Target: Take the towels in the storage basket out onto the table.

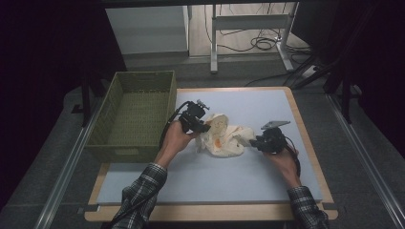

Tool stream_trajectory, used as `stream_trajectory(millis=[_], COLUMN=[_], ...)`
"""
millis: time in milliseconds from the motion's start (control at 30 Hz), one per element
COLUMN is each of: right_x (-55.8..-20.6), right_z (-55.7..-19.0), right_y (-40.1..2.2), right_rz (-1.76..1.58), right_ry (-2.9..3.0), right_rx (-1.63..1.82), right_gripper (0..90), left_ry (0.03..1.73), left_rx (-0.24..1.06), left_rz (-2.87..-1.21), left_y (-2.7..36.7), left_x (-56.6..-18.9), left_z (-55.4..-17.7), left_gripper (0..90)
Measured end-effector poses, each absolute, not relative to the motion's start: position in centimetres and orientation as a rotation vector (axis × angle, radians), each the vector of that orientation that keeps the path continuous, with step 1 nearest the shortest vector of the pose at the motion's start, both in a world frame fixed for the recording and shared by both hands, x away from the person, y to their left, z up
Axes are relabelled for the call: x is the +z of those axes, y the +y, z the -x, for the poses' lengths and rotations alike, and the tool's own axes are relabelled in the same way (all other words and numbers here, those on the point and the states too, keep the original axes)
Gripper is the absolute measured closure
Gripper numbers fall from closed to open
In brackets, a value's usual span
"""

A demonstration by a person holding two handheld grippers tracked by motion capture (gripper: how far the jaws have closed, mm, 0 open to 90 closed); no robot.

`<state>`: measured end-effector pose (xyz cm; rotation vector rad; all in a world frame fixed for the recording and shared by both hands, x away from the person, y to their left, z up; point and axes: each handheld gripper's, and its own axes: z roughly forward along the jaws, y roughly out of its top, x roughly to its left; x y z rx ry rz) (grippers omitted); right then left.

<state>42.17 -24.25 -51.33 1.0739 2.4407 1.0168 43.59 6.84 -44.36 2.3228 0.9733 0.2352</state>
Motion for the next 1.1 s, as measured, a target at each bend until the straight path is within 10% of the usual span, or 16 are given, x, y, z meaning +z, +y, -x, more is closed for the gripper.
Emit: stream_trajectory(millis=[500,733,1100], right_x=[-43.7,-46.6,-47.9], right_z=[-38.5,-39.9,-39.1], right_y=[-31.4,-33.3,-33.3], right_rz=[-1.093,-1.207,-1.207], right_ry=[2.330,2.363,2.388], right_rx=[1.045,0.981,1.039], right_gripper=[85.7,67.7,62.9], left_ry=[1.048,1.124,1.082], left_rx=[0.243,0.255,0.226], left_rz=[-2.261,-2.381,-2.346], left_y=[7.9,5.4,6.0], left_x=[-43.6,-46.7,-45.8], left_z=[-44.2,-45.5,-44.2], left_gripper=[78.5,48.8,39.0])
